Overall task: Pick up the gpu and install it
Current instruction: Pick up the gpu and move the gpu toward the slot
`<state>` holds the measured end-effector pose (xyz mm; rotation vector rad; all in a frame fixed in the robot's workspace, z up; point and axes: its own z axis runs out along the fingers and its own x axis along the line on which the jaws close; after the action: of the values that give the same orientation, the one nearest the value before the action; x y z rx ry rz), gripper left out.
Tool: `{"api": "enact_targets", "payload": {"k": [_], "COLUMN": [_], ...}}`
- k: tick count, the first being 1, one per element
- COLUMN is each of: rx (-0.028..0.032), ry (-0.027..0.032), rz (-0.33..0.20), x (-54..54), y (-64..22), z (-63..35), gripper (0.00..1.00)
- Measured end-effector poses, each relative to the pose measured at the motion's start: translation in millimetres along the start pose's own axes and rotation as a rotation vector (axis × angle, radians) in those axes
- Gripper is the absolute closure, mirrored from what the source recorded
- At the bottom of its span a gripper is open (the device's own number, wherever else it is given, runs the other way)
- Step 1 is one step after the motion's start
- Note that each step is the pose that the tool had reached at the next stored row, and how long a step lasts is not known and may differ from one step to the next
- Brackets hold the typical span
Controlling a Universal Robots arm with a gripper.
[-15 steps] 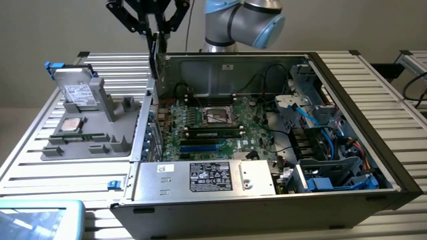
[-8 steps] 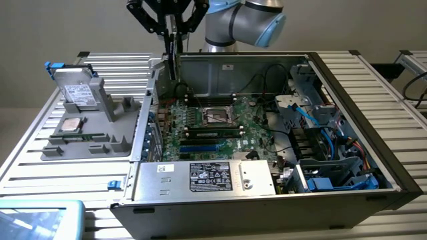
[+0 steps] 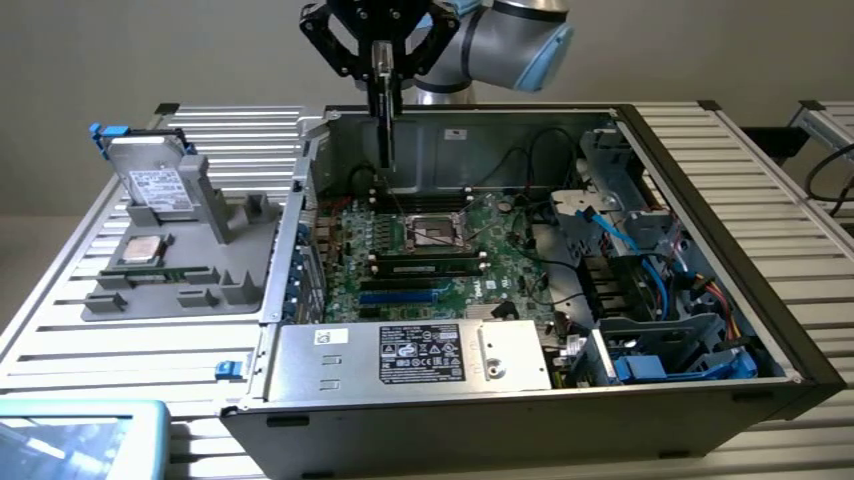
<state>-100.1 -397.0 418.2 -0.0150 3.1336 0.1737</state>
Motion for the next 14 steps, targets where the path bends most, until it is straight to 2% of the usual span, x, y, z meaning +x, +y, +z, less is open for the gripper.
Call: {"api": "enact_targets", "payload": {"k": [3, 14], "rx": [0.0002, 0.0001], "ry": [0.0000, 0.0001], "rz": [0.000, -0.001], "x": [-13.9, -60.0], "y": [-0.6, -2.0], "z": [4.1, 9.9], "gripper": [0.72, 0.72]}}
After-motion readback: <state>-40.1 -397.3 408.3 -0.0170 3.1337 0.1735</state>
